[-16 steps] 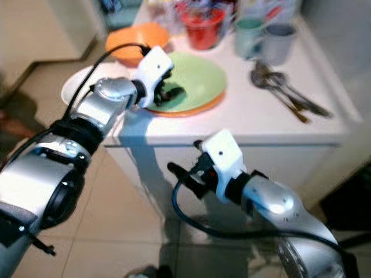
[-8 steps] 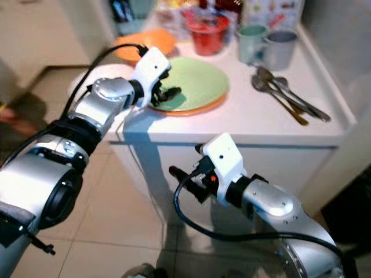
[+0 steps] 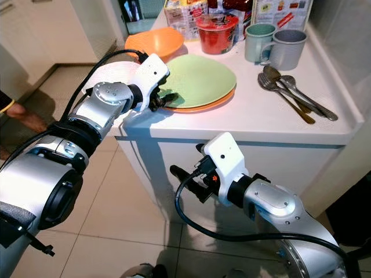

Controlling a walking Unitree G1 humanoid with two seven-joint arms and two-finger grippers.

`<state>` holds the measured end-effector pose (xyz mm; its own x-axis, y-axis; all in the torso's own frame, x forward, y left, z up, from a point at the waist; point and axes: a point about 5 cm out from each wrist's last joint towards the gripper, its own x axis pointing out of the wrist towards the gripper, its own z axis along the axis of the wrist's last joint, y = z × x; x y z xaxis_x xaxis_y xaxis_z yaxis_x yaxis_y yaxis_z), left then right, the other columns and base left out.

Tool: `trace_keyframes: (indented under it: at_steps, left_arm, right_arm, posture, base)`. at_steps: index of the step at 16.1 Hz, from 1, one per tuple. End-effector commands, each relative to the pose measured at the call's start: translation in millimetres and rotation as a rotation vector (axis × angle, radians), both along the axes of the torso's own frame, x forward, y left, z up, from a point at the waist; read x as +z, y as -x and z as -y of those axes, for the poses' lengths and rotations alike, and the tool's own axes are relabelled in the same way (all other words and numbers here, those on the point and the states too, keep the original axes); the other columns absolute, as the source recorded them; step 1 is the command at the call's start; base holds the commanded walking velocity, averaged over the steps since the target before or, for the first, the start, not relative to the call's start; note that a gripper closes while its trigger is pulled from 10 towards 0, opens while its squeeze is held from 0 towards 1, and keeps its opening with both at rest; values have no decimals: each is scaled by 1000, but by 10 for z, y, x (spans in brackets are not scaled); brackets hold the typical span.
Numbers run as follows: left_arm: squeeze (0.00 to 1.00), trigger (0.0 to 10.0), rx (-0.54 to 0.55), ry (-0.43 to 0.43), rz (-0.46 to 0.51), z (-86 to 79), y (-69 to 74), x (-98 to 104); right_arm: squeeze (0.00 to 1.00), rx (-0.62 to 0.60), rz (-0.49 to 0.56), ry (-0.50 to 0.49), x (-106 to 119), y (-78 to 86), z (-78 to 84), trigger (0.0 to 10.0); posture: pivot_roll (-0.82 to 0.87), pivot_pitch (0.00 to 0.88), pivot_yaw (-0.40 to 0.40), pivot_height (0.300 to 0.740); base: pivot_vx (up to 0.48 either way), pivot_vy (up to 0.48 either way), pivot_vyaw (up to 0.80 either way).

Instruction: Setting the table

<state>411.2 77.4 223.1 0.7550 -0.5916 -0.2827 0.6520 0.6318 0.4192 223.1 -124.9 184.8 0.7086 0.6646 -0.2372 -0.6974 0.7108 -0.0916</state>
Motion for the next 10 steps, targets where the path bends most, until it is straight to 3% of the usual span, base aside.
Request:
trace_keyframes:
  at_steps: [1,10]
  left_arm:
    - [0,10000,14,-37,-18,-57,5,-87]
    - [0,10000,-45,-107,-103,52,102,-391]
  right_arm:
    - [0,15,11,-13,36,36,-35,10000]
    - [0,12,0,-20,29,61,-51,10000]
  posture:
    - [-62,116,175,740]
    - [-59,139,181,740]
  base:
    - [0,0,0]
    - [0,0,0]
